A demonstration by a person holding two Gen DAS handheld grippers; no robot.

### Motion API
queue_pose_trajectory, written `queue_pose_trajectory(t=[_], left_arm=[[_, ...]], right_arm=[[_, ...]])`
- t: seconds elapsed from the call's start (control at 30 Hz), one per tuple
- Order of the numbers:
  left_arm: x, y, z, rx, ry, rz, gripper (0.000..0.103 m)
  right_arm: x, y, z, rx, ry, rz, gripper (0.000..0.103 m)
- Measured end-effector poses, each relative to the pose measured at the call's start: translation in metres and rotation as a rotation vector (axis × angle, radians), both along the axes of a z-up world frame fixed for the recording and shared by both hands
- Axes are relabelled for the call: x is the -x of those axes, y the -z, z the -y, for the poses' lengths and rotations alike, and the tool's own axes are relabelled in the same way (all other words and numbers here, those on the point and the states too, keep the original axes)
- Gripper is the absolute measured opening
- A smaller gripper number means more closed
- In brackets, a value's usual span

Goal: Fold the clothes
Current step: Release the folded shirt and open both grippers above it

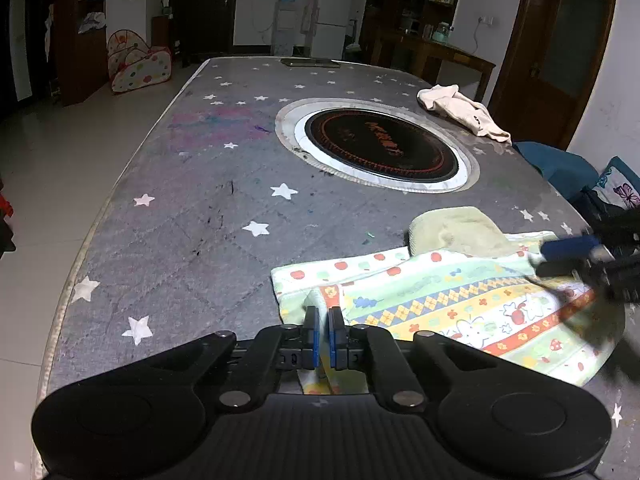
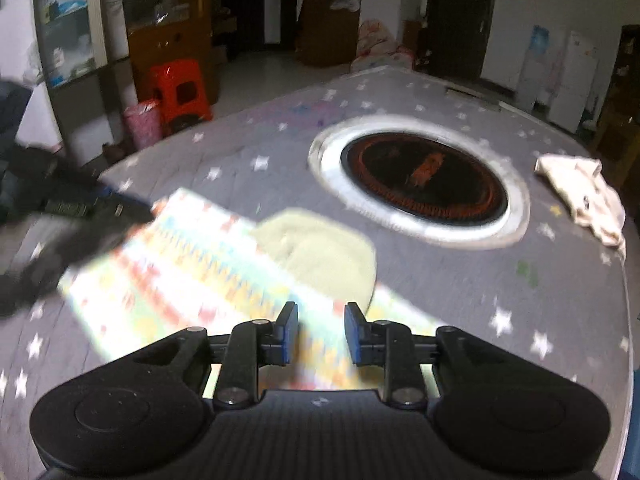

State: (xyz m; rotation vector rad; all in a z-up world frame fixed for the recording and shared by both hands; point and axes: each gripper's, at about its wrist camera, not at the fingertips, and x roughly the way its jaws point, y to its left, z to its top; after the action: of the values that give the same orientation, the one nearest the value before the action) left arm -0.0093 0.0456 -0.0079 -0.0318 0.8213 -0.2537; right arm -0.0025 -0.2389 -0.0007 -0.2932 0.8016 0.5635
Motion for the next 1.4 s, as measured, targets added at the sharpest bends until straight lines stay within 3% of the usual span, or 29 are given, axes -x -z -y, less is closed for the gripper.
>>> queue_pose_trajectory(t=[0.13, 0.43, 0.5, 0.57, 0.67, 0.83, 0.9, 0.93, 1.03, 1.1, 1.33, 1.4], left_arm=[[-0.002, 0.004, 0.0, -0.006, -0.013, -0.019, 0.007], [0.006, -0.024, -0.002, 0.011, -0.035, 0.026, 0.01], [0.012, -0.033, 0.007, 0.014, -0.001, 0.046, 0.011], [0.017, -0.037, 0.02, 0.021, 0.046, 0.05, 0.014], [0.022, -0.037, 0.042, 0.033, 0.119, 0.041, 0.014], [0.027, -0.03, 0.076, 0.042, 0.213, 0.014, 0.015], [0.026, -0.027, 0.085, 0.044, 0.232, 0.008, 0.015], [0.025, -0.026, 0.088, 0.044, 0.239, 0.005, 0.016], [0.021, -0.021, 0.095, 0.035, 0.253, -0.001, 0.017], [0.018, -0.018, 0.096, 0.026, 0.246, -0.005, 0.017], [0.01, -0.002, 0.09, 0.005, 0.202, -0.04, 0.017], [0.012, -0.006, 0.088, 0.014, 0.198, -0.036, 0.017]], right_arm=[[0.001, 0.017, 0.022, -0.001, 0.073, -0.041, 0.025], [0.006, 0.003, 0.07, -0.048, 0.204, -0.008, 0.025], [0.009, 0.0, 0.075, -0.046, 0.215, -0.002, 0.026], [0.009, 0.001, 0.079, -0.036, 0.228, -0.002, 0.035], [0.005, 0.007, 0.084, -0.051, 0.252, -0.029, 0.035], [0.001, 0.014, 0.081, -0.08, 0.249, -0.064, 0.031], [0.001, 0.016, 0.077, -0.073, 0.241, -0.065, 0.022], [0.001, 0.016, 0.074, -0.065, 0.234, -0.063, 0.012], [0.002, 0.007, 0.065, -0.027, 0.223, 0.006, 0.002], [0.005, -0.006, 0.059, -0.015, 0.212, 0.096, 0.002], [-0.015, 0.016, 0.057, 0.042, 0.252, 0.073, 0.005], [-0.013, 0.014, 0.061, 0.015, 0.272, 0.077, 0.009]])
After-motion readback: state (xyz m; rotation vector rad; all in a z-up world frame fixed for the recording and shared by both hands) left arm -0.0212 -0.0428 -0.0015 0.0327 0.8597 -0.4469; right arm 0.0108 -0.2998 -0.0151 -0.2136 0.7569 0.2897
